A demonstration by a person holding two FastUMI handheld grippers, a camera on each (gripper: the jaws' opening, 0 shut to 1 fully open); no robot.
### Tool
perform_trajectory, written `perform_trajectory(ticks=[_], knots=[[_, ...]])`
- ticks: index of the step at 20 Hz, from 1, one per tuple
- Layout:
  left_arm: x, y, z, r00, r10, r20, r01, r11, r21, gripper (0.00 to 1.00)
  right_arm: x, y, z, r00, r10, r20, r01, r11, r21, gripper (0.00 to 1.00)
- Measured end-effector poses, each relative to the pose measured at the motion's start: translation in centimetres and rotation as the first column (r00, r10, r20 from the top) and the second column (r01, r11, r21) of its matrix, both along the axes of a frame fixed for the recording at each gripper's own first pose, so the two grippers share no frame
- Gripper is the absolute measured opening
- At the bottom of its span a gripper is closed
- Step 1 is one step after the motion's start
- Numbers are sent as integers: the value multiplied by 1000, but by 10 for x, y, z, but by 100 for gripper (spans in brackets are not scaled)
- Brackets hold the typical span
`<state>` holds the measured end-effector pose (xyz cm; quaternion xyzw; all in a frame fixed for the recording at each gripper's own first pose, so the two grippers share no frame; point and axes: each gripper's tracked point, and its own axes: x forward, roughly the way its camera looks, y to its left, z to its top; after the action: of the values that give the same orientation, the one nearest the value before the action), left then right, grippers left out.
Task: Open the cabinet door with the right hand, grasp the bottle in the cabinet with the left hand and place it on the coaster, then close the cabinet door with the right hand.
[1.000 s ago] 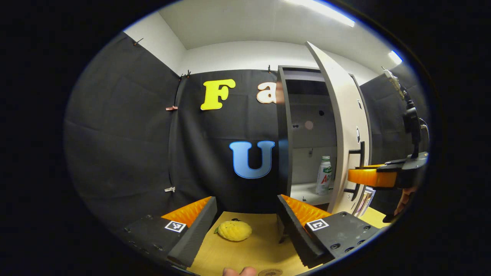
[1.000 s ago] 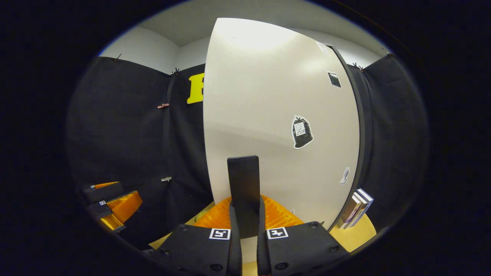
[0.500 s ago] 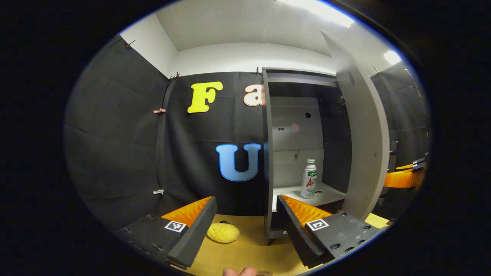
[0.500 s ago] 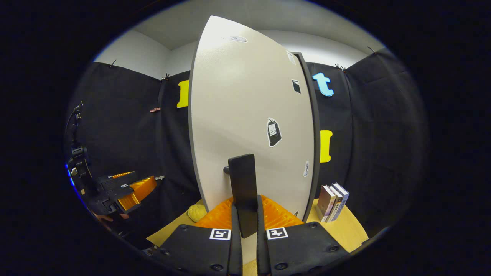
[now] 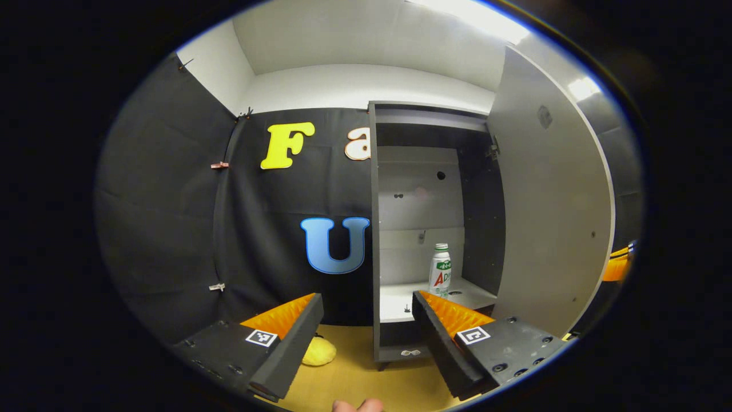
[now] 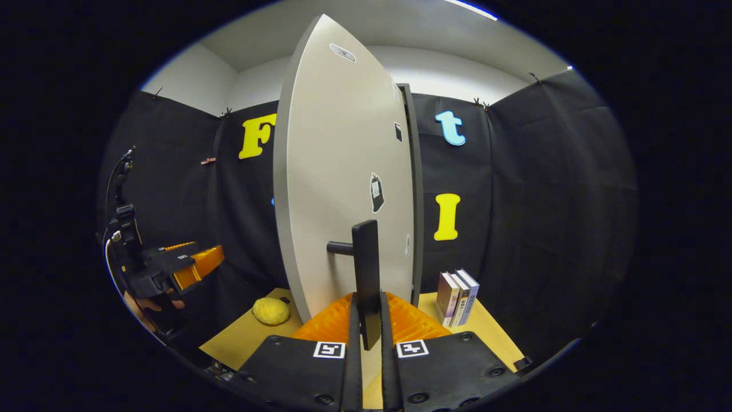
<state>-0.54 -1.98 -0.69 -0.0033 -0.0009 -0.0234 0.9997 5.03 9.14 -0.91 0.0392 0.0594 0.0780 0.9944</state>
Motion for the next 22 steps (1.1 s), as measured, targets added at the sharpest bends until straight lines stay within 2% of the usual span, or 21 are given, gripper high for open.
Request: perform_trajectory(ticks=[6,9,10,11,14,18,22], knots=[[4,-12,2,1000,-17,4,17,1000,4,98,2,-32,3,994,-107,20,107,994,0,18],[6,-18,5,1000,-23,6,23,1000,10,98,-1,-51,6,987,-159,29,160,987,-6,12],[6,-20,7,1000,-24,5,24,1000,9,98,-1,-55,9,984,-176,35,176,984,5,1],[6,-23,6,1000,-27,4,27,1000,6,98,1,-57,10,980,-196,39,196,981,15,12],[7,-31,11,999,-36,5,36,999,5,98,1,-47,10,983,-181,36,179,983,43,12],[6,-44,16,999,-53,12,53,999,12,98,-1,-63,11,978,-202,53,203,979,-12,12],[10,-57,16,996,-85,14,84,996,13,98,-4,-54,14,978,-202,47,201,979,31,12]])
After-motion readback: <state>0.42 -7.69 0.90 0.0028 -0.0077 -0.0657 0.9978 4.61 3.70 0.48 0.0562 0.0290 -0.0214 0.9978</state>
